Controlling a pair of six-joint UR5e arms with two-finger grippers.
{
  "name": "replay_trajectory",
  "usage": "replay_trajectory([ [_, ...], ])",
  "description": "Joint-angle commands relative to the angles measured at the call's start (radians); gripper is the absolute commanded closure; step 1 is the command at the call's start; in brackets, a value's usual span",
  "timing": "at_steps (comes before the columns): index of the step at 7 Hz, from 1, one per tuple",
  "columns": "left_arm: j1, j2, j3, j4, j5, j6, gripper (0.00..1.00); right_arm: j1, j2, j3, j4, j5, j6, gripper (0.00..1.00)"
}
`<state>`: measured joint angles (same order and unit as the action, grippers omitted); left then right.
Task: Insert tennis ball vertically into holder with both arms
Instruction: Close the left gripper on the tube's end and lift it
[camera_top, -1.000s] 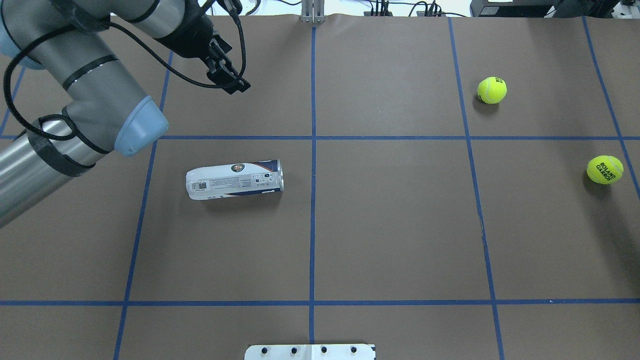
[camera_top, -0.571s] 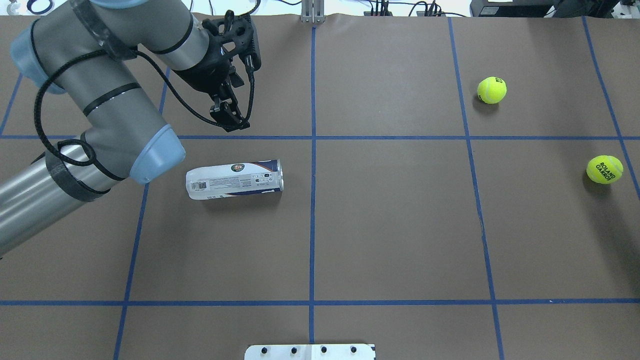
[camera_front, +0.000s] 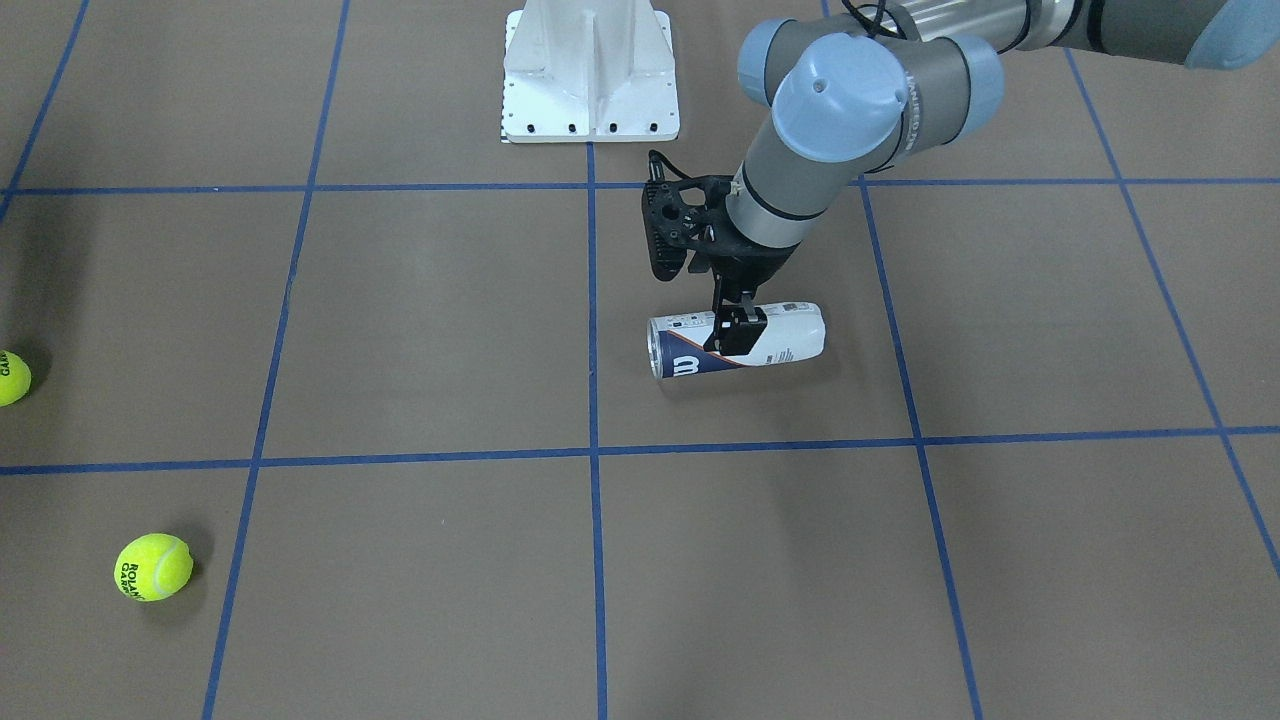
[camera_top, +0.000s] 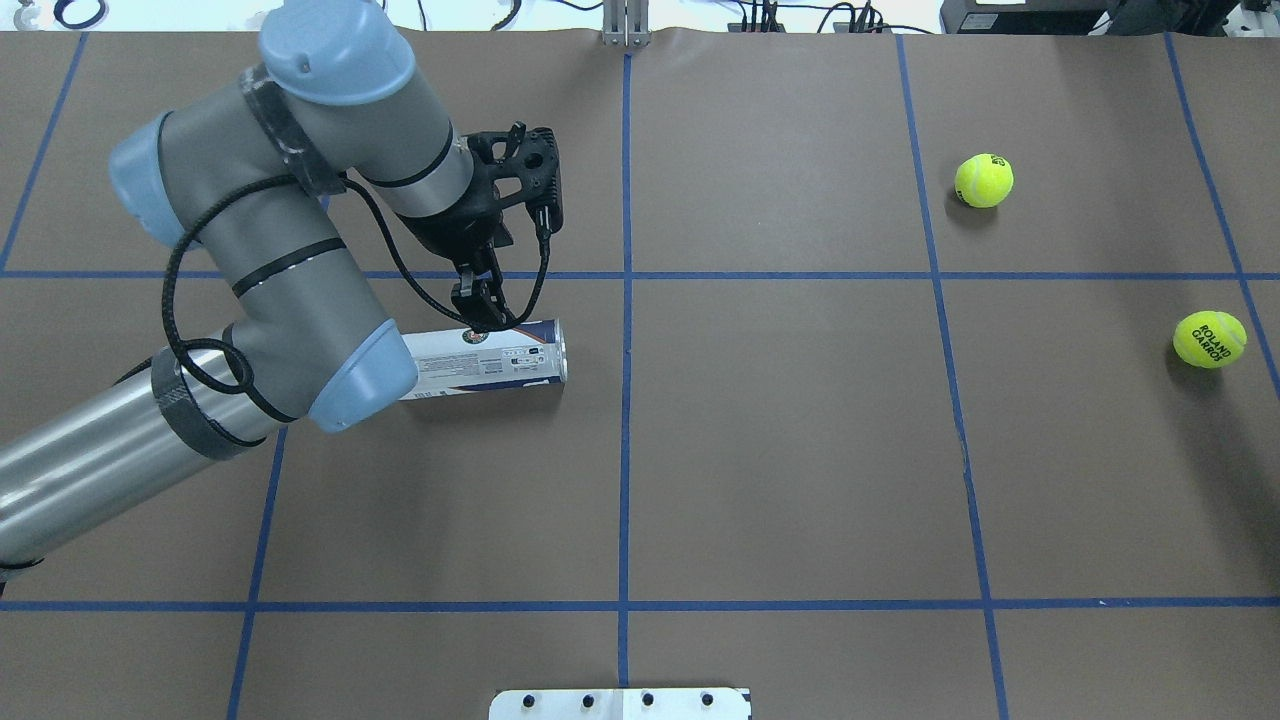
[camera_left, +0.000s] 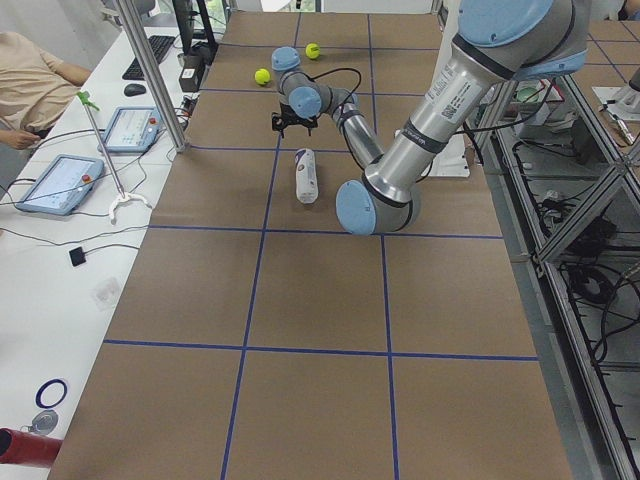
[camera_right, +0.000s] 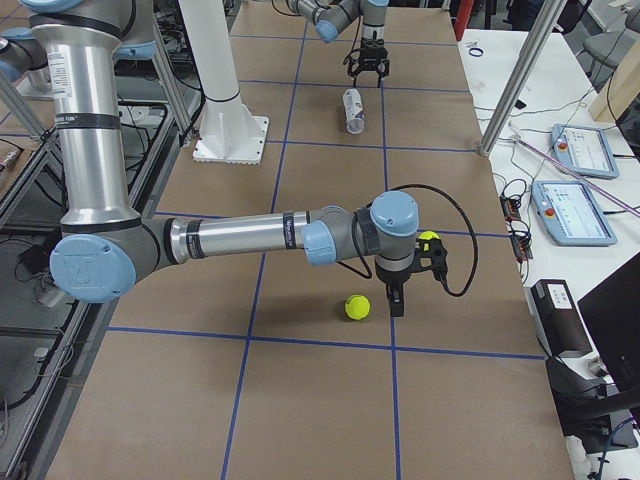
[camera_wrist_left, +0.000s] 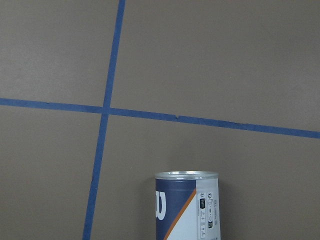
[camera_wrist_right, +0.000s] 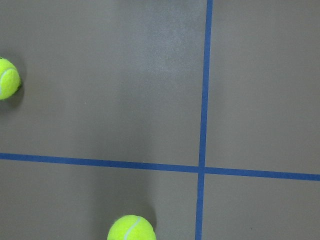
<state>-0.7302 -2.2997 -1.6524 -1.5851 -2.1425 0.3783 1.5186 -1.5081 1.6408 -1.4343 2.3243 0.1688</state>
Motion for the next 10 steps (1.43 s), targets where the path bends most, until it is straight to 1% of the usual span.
replay_trajectory([
  [1, 0.050, -0.012, 0.017, 0.001, 0.107, -0.013, 0.01, 0.000, -0.001, -0.001, 0.002, 0.001, 0.000, 0.00],
  [2, 0.057, -0.021, 0.041, -0.006, 0.108, -0.048, 0.01, 0.000, -0.001, -0.001, 0.002, 0.001, 0.000, 0.00],
  [4, 0.096, -0.021, 0.057, -0.012, 0.159, -0.052, 0.01, 0.000, -0.001, 0.001, 0.003, 0.001, 0.000, 0.00],
  [7, 0.120, -0.035, 0.103, -0.029, 0.161, -0.085, 0.01, 0.000, -0.001, 0.002, 0.003, 0.001, 0.000, 0.00],
  [8, 0.120, -0.049, 0.138, -0.038, 0.161, -0.085, 0.01, 0.000, -0.001, 0.002, 0.003, 0.003, 0.000, 0.00],
  [10, 0.121, -0.055, 0.177, -0.067, 0.161, -0.085, 0.01, 0.000, -0.001, 0.002, 0.003, 0.001, 0.000, 0.00],
])
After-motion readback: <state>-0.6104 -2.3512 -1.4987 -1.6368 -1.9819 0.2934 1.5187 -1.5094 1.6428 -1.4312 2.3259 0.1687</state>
